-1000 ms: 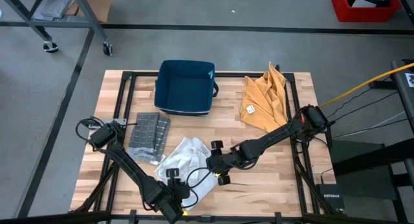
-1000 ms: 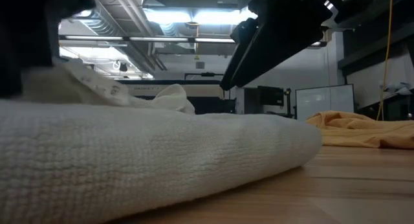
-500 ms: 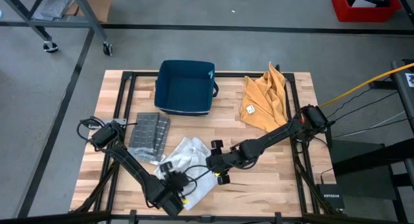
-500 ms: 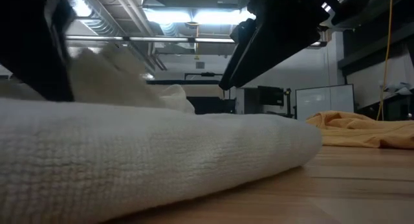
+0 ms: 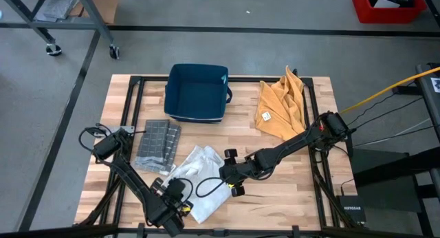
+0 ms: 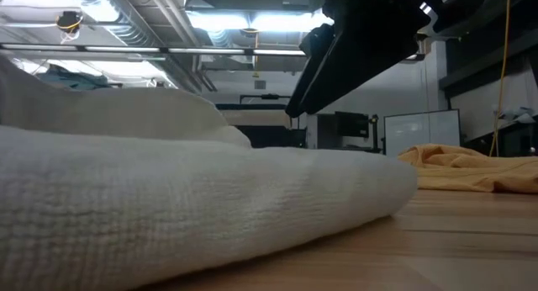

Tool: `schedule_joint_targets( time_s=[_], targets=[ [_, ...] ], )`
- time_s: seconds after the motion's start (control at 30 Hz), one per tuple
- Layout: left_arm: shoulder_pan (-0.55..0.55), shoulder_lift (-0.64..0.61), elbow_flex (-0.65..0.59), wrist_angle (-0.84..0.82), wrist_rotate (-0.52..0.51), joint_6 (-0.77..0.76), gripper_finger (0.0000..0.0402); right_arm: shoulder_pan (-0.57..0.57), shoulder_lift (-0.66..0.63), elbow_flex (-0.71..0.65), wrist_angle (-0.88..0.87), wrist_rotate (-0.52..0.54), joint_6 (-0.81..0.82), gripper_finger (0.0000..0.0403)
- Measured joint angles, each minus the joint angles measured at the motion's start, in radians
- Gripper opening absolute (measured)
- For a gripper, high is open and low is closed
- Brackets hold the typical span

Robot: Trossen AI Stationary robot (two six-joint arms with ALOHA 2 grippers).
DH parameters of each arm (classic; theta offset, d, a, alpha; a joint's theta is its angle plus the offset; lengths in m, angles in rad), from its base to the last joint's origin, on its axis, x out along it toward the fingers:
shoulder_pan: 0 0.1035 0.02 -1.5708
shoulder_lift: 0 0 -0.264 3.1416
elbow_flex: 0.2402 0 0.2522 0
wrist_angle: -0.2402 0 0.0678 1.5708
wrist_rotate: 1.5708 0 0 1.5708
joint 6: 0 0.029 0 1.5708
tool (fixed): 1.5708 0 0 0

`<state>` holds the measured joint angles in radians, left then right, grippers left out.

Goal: Fold towel
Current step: Fold the white patterned towel

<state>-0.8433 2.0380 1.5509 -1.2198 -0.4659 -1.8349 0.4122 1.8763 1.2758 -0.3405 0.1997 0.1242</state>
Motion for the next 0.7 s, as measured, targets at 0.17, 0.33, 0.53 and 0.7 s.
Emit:
schedule_joint_targets(
  time_s=[0.17,0.33,0.53,0.7],
  targets=[
    [-0.017,-0.001,0.0,-0.018,0.044,-0.051,0.0002,0.0,0.0,0.0,0.0,0.0,0.0,0.0214],
    [-0.03,-0.001,-0.006,-0.12,0.161,-0.172,0.0002,0.0,0.0,0.0,0.0,0.0,0.0,0.0214],
    [-0.028,0.002,-0.007,-0.134,0.19,-0.149,0.0003,0.0,0.0,0.0,0.001,0.001,0.0,0.0214],
    [-0.026,0.003,-0.007,-0.164,0.174,-0.023,0.0004,0.0,0.0,0.0,0.002,0.001,0.001,0.0214]
  ],
)
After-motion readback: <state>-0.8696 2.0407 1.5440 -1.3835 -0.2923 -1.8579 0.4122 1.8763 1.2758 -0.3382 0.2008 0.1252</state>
